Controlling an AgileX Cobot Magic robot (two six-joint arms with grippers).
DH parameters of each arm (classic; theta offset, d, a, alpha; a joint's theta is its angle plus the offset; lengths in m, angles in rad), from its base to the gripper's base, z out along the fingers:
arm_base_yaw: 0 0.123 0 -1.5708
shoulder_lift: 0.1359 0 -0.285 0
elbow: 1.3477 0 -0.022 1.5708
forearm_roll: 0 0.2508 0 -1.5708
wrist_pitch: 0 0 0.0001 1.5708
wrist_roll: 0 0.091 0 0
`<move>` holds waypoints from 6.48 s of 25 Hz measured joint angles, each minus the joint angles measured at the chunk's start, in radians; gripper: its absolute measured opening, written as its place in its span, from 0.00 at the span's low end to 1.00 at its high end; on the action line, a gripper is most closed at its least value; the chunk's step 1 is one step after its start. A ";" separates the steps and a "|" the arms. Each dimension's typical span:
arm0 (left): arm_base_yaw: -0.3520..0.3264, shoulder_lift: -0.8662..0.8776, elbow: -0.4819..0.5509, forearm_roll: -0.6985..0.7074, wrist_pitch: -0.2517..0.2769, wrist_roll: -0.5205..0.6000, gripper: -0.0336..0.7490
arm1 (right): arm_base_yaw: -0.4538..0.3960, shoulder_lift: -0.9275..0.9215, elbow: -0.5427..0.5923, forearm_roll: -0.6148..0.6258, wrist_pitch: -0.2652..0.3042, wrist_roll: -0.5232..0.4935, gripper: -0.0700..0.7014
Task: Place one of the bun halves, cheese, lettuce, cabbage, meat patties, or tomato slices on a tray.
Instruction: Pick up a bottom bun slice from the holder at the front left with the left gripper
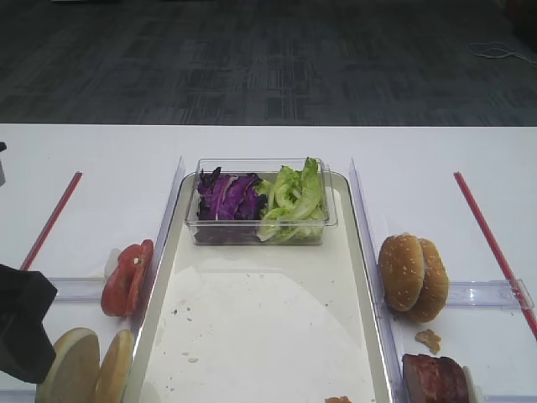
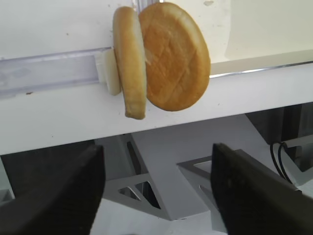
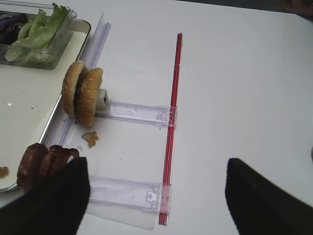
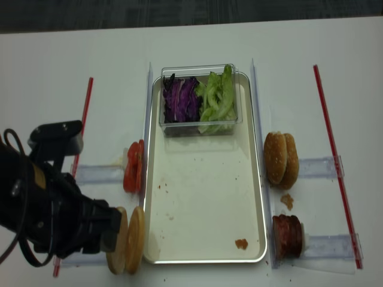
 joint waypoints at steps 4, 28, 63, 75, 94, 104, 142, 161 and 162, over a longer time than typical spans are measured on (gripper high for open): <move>-0.041 0.062 0.000 0.004 -0.002 -0.024 0.60 | 0.000 0.000 0.000 0.000 0.000 0.000 0.84; -0.351 0.262 -0.152 0.191 -0.075 -0.354 0.41 | 0.000 0.000 0.000 0.002 0.000 0.000 0.84; -0.378 0.471 -0.187 0.276 -0.112 -0.484 0.40 | 0.000 0.000 0.000 0.002 0.000 0.002 0.84; -0.378 0.500 -0.187 0.308 -0.111 -0.484 0.40 | 0.000 0.000 0.000 0.002 0.000 0.002 0.84; -0.378 0.500 -0.187 0.317 -0.059 -0.484 0.33 | 0.000 0.000 0.000 0.002 0.000 0.002 0.84; -0.378 0.500 -0.187 0.317 -0.055 -0.484 0.24 | 0.000 0.000 0.000 0.002 0.000 0.002 0.84; -0.378 0.500 -0.201 0.345 -0.030 -0.435 0.14 | 0.000 0.000 0.000 0.002 0.000 0.002 0.84; -0.378 0.500 -0.282 0.337 -0.023 -0.412 0.14 | 0.000 0.000 0.000 0.002 0.000 0.002 0.84; -0.378 0.500 -0.282 0.332 -0.023 -0.411 0.14 | 0.000 0.000 0.000 0.002 0.000 0.002 0.84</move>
